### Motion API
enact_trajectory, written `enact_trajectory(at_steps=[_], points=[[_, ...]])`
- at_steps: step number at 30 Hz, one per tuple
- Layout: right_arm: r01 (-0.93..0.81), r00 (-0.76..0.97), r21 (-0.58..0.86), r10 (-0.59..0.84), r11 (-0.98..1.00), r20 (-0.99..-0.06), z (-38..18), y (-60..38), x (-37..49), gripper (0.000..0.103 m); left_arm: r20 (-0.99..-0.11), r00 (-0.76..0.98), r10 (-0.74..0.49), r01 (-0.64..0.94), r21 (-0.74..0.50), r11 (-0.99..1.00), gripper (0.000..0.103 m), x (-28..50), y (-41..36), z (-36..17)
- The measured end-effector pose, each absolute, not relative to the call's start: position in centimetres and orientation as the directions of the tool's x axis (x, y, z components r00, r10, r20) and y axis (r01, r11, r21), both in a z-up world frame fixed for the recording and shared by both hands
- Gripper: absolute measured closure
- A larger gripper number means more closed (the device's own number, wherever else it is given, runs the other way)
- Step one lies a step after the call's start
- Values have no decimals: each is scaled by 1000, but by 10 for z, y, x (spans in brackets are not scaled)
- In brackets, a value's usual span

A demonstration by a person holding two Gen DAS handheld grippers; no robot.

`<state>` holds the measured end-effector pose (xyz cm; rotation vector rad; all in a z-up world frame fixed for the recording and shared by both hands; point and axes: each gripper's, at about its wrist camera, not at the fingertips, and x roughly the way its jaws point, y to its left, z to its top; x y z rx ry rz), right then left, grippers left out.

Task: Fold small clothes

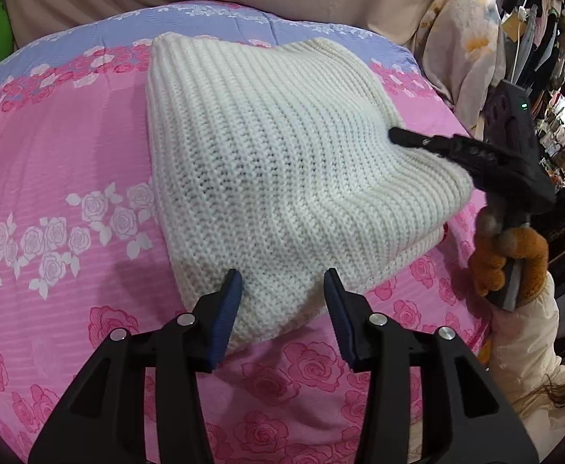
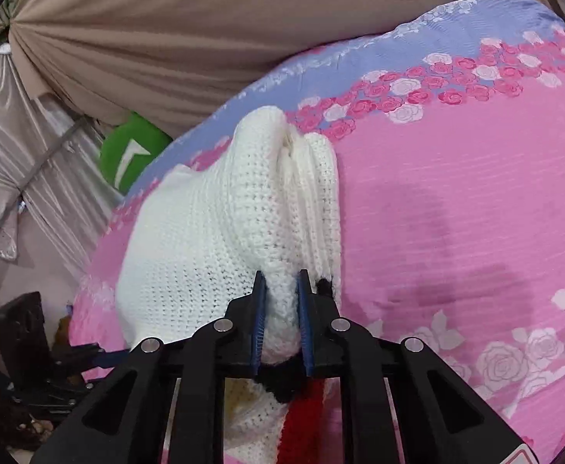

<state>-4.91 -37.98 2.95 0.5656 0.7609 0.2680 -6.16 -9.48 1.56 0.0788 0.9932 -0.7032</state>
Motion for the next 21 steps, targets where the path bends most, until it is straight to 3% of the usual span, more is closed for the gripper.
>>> enact_trajectory(at_steps=[4,6,7,8,10,11,13,17,18,21], points=[[-111,742,549,437,828,-509,69,-364,-83,80,-781,341,-524,573,-269,774,58,-63,-90,20],[-165,724,536,471,828,-504,78,-353,-99,55,-770,330,-545,575,-294,764,58,-67,-86,24],[-191,707,526,488,829,-512,77,-344,-107,49,-765,328,-554,576,-303,759,58,-68,-84,26],[-204,689,518,498,831,-527,75,-337,-111,44,-762,324,-561,577,-310,755,57,-69,-84,28],[-205,656,507,502,837,-563,64,-322,-111,44,-759,318,-568,580,-318,750,56,-69,-85,29],[-200,649,502,497,842,-576,58,-319,-109,46,-762,316,-565,582,-315,750,56,-69,-87,27],[-170,644,478,465,861,-607,47,-316,-100,88,-783,308,-541,584,-294,757,57,-67,-93,20],[-158,693,594,517,789,-503,60,-349,-115,93,-817,318,-482,618,-208,759,64,-73,-99,16],[-137,694,593,503,794,-515,59,-355,-118,93,-820,313,-479,620,-206,757,65,-74,-97,15],[-14,605,540,437,842,-666,12,-361,-112,96,-818,296,-493,624,-224,748,68,-75,-92,12]])
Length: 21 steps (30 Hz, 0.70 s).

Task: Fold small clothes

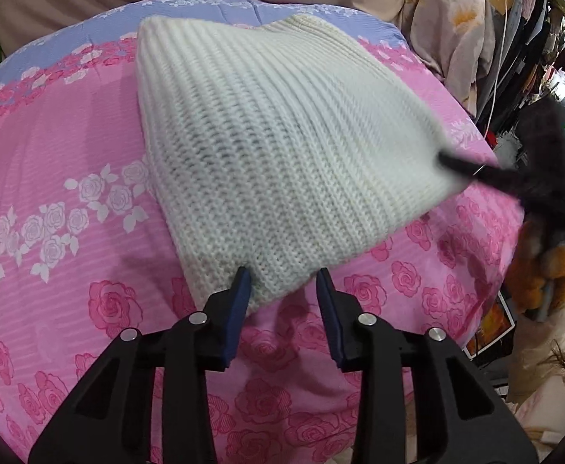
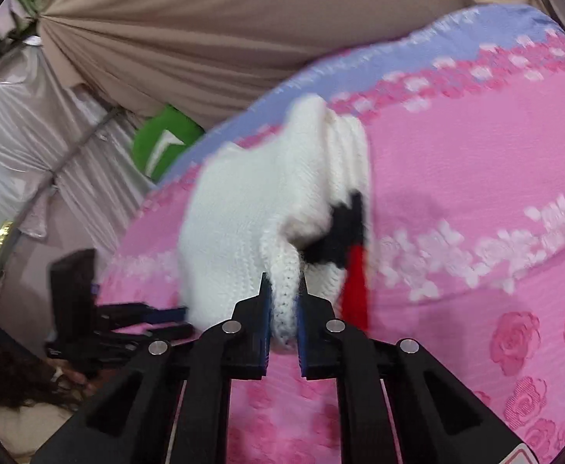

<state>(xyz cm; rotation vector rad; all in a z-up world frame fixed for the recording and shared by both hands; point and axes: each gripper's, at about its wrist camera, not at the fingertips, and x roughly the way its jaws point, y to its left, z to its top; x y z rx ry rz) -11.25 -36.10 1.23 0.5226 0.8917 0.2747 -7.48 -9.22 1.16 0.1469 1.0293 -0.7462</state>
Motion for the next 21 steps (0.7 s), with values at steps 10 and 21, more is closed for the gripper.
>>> enact_trajectory(at_steps=[10,21], points=[[-75,737,487,377,870,-561,79,-365,-125,69,-701,389,-597,621,-280,733,50,-71,-68,68],[-110,704,329,308,938,-640,66,-325,-16,90,-649,575,-498,512,-189,838,37,-24,-110,93]])
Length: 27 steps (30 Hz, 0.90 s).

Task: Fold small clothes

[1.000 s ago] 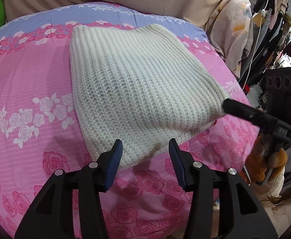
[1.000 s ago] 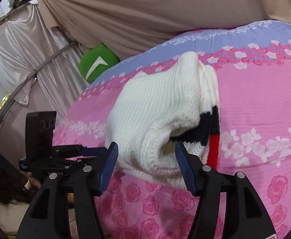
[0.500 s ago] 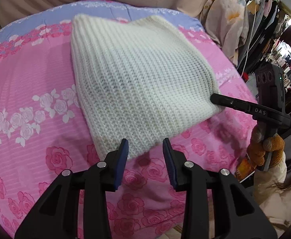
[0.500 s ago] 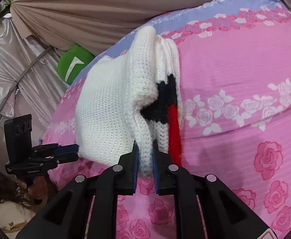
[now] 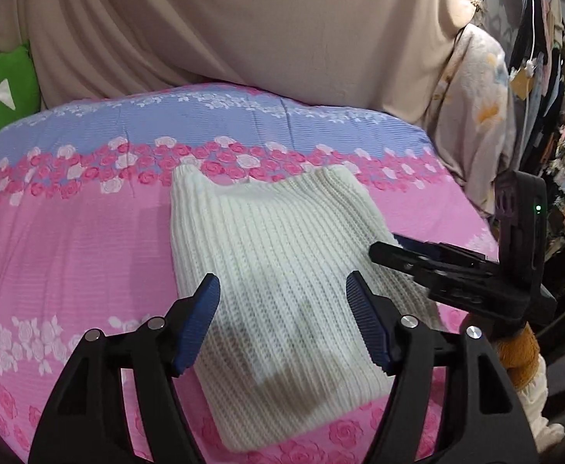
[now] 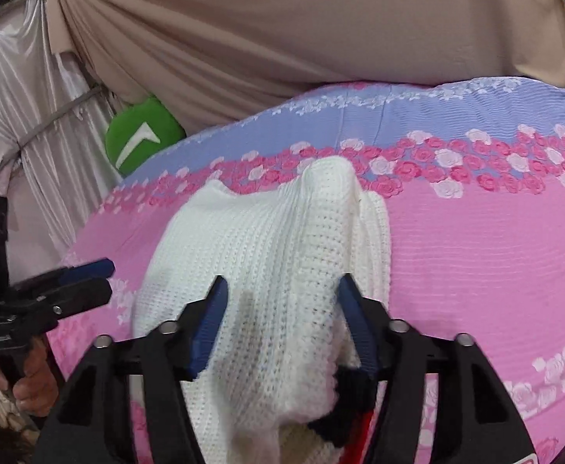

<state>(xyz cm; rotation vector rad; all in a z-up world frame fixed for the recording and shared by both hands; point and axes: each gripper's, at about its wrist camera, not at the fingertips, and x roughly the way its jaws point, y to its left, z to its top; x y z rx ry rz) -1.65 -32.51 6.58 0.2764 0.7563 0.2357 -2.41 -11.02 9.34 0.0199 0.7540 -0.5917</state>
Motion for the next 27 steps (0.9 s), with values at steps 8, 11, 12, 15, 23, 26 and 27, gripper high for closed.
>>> enact_trajectory(at_steps=[8,11,12,15,23,26,27], points=[[-23,690,425,322,905,-648,34,-364,-6,91,-700,580,-417,480,-119,869,37,-14,-124,70],[-10,720,445,315,896,-618,47,-367,-18,90,-731,571,-374,456,-97,885,37,-7,-130,56],[-9,739,434,299,901,-604,58,-365,-25,90,-733,580,-357,448,-79,891,37,-7,-132,54],[-50,785,397,282,917,-551,89,-352,-49,88,-732,595,-332,437,-51,898,34,-9,-136,53],[-39,699,260,212,965,-683,41,-322,-56,95,-732,616,-290,419,-8,908,30,-9,-145,49],[-34,720,299,231,954,-654,47,-326,-62,95,-732,623,-275,410,7,912,29,-9,-148,48],[-32,739,294,221,955,-636,57,-326,-67,94,-732,625,-271,406,9,914,29,-9,-148,49]])
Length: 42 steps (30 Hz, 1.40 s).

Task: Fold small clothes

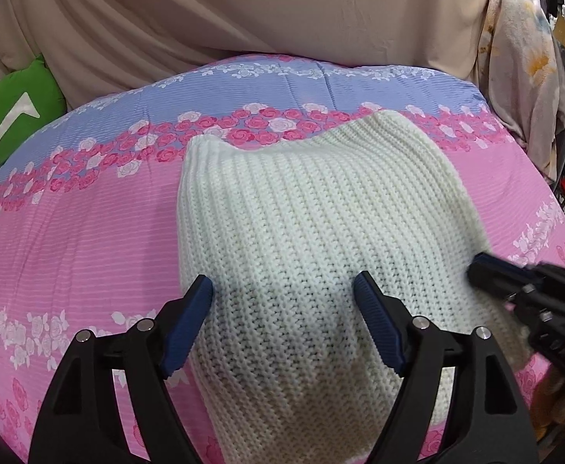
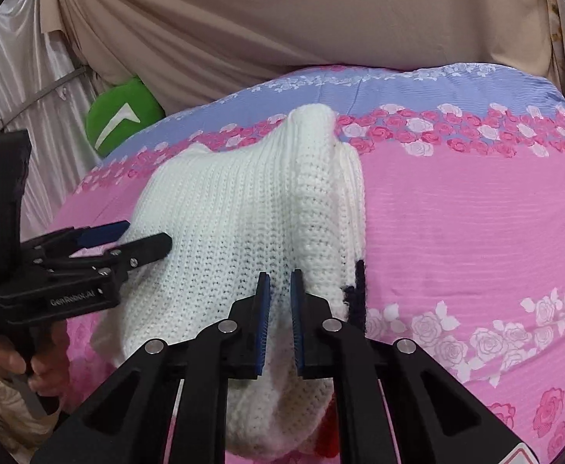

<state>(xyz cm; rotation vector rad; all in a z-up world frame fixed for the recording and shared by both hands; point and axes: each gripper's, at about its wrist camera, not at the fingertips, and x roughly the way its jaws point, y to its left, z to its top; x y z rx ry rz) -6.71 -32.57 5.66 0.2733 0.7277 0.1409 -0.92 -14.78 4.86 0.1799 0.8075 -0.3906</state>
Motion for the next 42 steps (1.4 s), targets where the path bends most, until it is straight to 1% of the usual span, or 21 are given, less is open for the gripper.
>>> enact_trajectory(at_steps=[3,5,6,8,10,14,16,17,19,20,22,26,29,31,32,35,37,39,40,41,42], points=[[-48,762,256,202,965,-616,72,-320,-78,89,-733,626,-265,395,6,919,29,-10,-147,49],[-53,746,232,193,971,-637,66,-316,-78,88,-733,627,-263,390,4,921,29,-10,-147,49],[-51,730,228,192,972,-656,57,-315,-75,89,-732,630,-259,386,6,922,29,-11,-148,49],[-47,695,252,212,967,-687,36,-316,-68,96,-730,637,-249,381,17,924,29,-13,-151,48],[-44,700,274,225,961,-678,37,-317,-71,96,-728,644,-235,375,33,926,29,-14,-152,48],[-41,749,257,200,966,-632,65,-320,-82,88,-714,656,-243,350,3,937,29,-18,-142,58],[-21,767,246,174,969,-618,74,-325,-85,73,-688,688,-231,313,-5,950,28,-19,-129,69],[-9,774,246,162,969,-612,77,-329,-86,62,-681,697,-226,298,-11,954,22,-17,-123,73],[6,776,257,158,966,-611,77,-337,-81,59,-674,704,-225,274,-35,961,17,-13,-112,78],[9,771,269,164,963,-615,75,-340,-76,58,-676,703,-220,262,-41,964,17,-10,-109,79],[-1,759,315,206,949,-617,68,-344,-61,51,-687,693,-220,248,-60,967,17,-5,-104,76],[-22,710,387,287,922,-643,48,-339,-29,47,-707,661,-253,255,-106,961,17,-1,-102,71],[-33,712,380,289,924,-640,48,-332,-24,49,-703,670,-240,255,-86,963,17,-4,-103,71],[-50,719,375,294,926,-630,53,-329,-23,77,-704,669,-240,251,-91,964,17,-3,-101,70],[-79,721,401,330,913,-609,59,-330,-26,84,-704,667,-243,248,-98,964,17,-2,-99,70],[-200,758,507,461,838,-462,94,-335,-51,86,-695,674,-250,241,-113,964,17,-3,-92,75],[-223,778,497,460,839,-428,105,-338,-61,87,-687,678,-263,244,-126,961,17,-5,-89,79],[-137,774,443,375,886,-510,86,-344,-52,87,-683,676,-278,255,-137,957,17,-7,-89,80],[-51,737,406,308,913,-602,61,-349,-39,87,-683,674,-282,263,-135,955,17,-7,-91,80],[5,697,389,275,921,-662,39,-352,-28,86,-686,672,-281,268,-129,955,17,-6,-94,78],[15,706,441,303,897,-640,25,-360,-29,86,-692,665,-280,274,-123,954,17,-6,-97,75]])
